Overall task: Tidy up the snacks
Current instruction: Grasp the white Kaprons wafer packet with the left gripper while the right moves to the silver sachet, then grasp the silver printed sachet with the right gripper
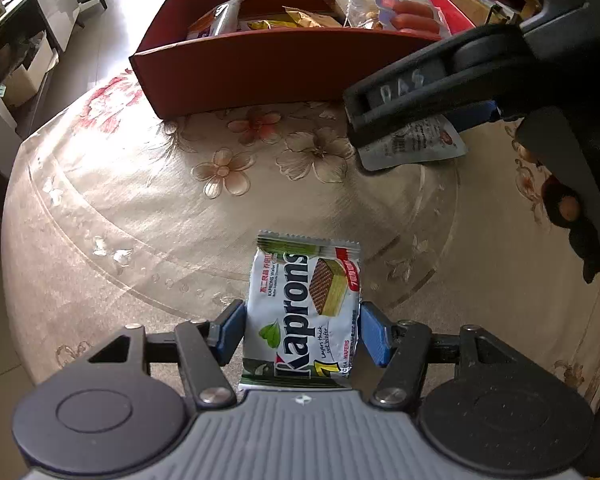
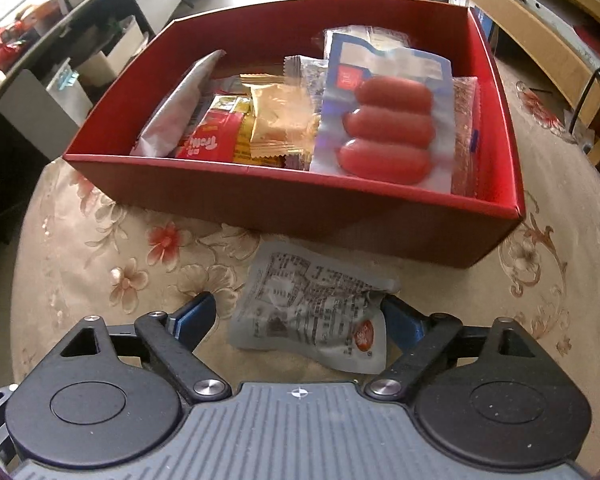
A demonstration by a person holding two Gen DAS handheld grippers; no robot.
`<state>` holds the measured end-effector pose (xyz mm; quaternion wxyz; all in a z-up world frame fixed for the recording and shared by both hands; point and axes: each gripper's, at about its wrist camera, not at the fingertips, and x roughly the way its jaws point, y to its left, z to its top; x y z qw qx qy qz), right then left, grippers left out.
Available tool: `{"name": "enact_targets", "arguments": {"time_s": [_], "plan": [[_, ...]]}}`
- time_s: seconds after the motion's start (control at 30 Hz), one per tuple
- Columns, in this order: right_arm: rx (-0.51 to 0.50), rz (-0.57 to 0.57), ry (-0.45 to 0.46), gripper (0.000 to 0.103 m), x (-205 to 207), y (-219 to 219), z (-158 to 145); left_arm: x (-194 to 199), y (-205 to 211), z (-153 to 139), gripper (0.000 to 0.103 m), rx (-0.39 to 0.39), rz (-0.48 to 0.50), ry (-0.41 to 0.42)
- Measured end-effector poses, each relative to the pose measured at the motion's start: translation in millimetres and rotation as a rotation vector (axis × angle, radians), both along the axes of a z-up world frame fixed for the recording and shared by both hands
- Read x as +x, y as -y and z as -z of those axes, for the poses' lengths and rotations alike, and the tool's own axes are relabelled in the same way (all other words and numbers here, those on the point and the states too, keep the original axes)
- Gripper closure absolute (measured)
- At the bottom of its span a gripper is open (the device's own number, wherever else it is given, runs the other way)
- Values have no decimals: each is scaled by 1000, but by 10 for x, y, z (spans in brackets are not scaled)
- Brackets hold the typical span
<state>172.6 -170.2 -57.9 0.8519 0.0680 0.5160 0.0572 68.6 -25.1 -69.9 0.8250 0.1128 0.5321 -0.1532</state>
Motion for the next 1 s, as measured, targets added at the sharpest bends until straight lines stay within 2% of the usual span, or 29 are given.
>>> {"name": "enact_targets", "arguments": {"time_s": [0.07,0.1,0.13,0.17,0.27,0.33,0.43,0.5,0.57,0.7,0.8,0.9,1.0], "plan": [[-63,-15,7,22,-52,-58,-4,2,-9,-2,42,-1,4,-1],[-87,-34,13,24,-105,-83,-10,3,-12,-5,42,0,5,-2],[-83,-45,3,27,-155,-79,-16,2,-11,-8,42,0,6,-5],[-79,-55,-5,36,-223,-71,-16,-3,-11,-10,42,2,7,-7],[-65,-73,-22,48,-413,-32,-32,-27,-12,-11,42,7,13,-11],[-26,-77,-48,50,-568,29,-37,-46,-17,-18,42,8,15,-12],[12,-101,-72,49,-781,105,-70,-38,-52,-28,42,-8,8,-21],[-66,-151,0,47,-813,95,-177,-14,-78,-28,42,-23,-5,-29],[-119,-197,36,32,-696,82,-257,0,-97,-36,42,-34,-17,-36],[-220,-324,35,32,-323,-6,-237,20,-99,-38,38,-46,-17,-46],[-236,-393,13,28,-152,-77,-121,43,-81,-29,37,-51,-12,-52],[-221,-411,10,23,-113,-117,-4,65,-79,-25,35,-58,-10,-59],[-220,-390,29,28,-224,-96,-18,74,-80,-19,34,-61,-12,-62]]}}
